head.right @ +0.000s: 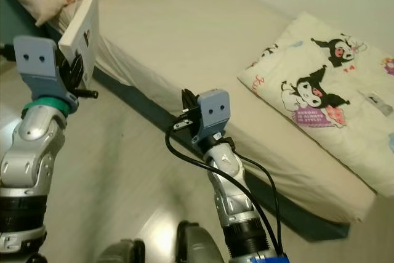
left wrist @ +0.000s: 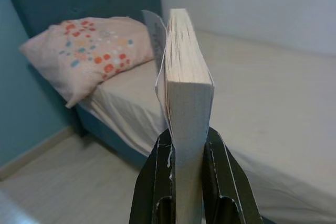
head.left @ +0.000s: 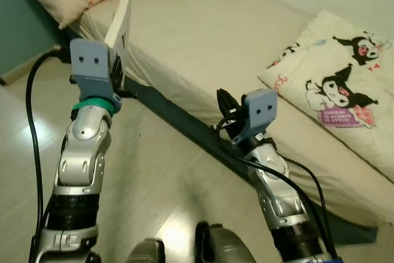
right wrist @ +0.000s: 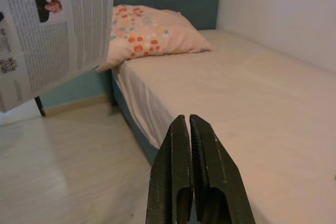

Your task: Clean up the room

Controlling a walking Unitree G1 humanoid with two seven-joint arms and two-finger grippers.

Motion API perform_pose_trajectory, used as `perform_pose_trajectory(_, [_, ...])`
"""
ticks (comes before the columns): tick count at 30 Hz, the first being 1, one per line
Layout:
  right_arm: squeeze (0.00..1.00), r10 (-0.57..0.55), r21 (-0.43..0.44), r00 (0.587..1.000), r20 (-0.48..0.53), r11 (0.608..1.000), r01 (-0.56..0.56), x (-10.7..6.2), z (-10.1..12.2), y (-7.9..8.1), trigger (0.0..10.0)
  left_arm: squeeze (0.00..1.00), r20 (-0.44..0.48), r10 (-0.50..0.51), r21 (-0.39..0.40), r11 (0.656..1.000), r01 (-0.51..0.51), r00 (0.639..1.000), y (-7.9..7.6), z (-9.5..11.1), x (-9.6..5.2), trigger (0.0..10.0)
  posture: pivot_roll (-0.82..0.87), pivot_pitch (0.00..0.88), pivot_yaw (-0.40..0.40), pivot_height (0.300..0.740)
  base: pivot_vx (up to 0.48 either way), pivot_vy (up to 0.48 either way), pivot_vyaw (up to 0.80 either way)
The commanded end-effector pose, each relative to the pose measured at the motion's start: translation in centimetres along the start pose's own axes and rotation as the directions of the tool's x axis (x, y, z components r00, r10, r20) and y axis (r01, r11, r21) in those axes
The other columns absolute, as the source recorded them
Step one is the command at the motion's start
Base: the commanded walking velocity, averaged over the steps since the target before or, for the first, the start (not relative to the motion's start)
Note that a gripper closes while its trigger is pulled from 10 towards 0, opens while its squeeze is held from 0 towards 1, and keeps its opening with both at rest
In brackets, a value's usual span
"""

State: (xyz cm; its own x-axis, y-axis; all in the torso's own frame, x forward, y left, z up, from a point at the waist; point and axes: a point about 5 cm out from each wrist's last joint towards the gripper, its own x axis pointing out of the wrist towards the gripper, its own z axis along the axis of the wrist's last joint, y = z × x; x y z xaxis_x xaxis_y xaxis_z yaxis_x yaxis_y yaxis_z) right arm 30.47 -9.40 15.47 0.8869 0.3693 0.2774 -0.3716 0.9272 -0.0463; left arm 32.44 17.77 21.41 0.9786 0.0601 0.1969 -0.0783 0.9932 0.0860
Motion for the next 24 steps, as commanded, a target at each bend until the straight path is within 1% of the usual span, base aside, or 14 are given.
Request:
perform_pose_trajectory(1, [0.00,0.000,0.008,1.000,-0.018,1.000,0.001,-0.3,-0.4,-0.1,10.0,0.00,0.024,0.004,0.009,1.000,-0.004,1.000,-0.2,0.3,-0.1,10.0,-0.05,0.101,0.004,0.740,0.405,0.000,0.00])
perform_pose_trajectory(3, [0.00,0.003,0.009,1.000,-0.016,1.000,-0.003,-0.3,-0.3,-0.1,10.0,0.00,0.018,0.021,0.017,1.000,-0.022,1.000,0.0,0.1,-0.1,10.0,-0.05,0.101,0.004,0.740,0.405,0.000,0.00])
perform_pose_trajectory(8, [0.00,0.010,0.012,1.000,-0.015,1.000,-0.010,-0.2,-0.3,-0.1,10.0,0.00,0.005,0.084,0.036,0.996,-0.084,0.996,0.9,-0.1,0.1,10.0,-0.05,0.099,0.004,0.740,0.392,0.000,0.74])
perform_pose_trajectory(13, [0.00,0.010,0.013,1.000,-0.014,1.000,-0.010,-0.2,-0.3,-0.1,10.0,0.00,0.005,0.089,0.036,0.995,-0.089,0.996,1.0,-0.1,0.1,10.0,-0.05,0.099,0.006,0.740,0.380,0.000,0.77])
perform_pose_trajectory(17, [0.00,0.012,0.017,1.000,-0.014,1.000,-0.011,-0.2,-0.3,0.0,10.0,0.00,0.004,0.099,0.041,0.994,-0.099,0.995,1.0,-0.2,0.1,10.0,-0.05,0.099,0.006,0.740,0.382,0.000,0.47])
perform_pose_trajectory(24, [0.00,0.019,0.034,1.000,-0.010,0.999,-0.018,-0.2,-0.3,0.0,10.0,0.00,0.002,0.108,0.046,0.993,-0.108,0.994,1.0,-0.2,0.1,10.0,-0.05,0.099,0.006,0.740,0.382,0.000,0.00])
